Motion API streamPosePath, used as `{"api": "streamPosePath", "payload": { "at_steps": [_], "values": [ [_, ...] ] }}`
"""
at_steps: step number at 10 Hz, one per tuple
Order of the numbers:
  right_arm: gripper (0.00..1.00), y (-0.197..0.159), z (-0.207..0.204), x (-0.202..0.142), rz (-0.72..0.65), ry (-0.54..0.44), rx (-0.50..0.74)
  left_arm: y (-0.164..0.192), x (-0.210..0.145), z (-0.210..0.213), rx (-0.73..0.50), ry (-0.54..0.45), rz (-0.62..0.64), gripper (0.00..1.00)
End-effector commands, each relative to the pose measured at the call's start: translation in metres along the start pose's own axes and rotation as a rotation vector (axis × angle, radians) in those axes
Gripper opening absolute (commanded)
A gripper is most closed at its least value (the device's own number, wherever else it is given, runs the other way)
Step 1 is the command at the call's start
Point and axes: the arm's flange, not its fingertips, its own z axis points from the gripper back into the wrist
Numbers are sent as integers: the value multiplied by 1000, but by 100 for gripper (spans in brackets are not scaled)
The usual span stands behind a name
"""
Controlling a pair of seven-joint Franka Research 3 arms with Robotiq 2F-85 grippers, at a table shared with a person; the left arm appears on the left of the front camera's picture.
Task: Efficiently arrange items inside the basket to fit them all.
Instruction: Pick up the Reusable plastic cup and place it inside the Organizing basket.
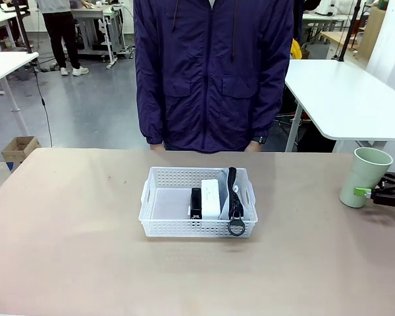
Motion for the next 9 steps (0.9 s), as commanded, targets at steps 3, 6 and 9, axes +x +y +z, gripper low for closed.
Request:
{"api": "streamPosePath", "payload": {
  "at_steps": [3,6,9],
  "values": [
    [0,13,10,23,-19,17,18,-1,3,0,-20,-16,-21,100],
    [0,82,29,116,-67,258,15,-1,3,0,-20,-16,-21,100],
    [28,159,19,150,-42,442,151,-1,3,0,-20,-16,-21,100]
  ]
}}
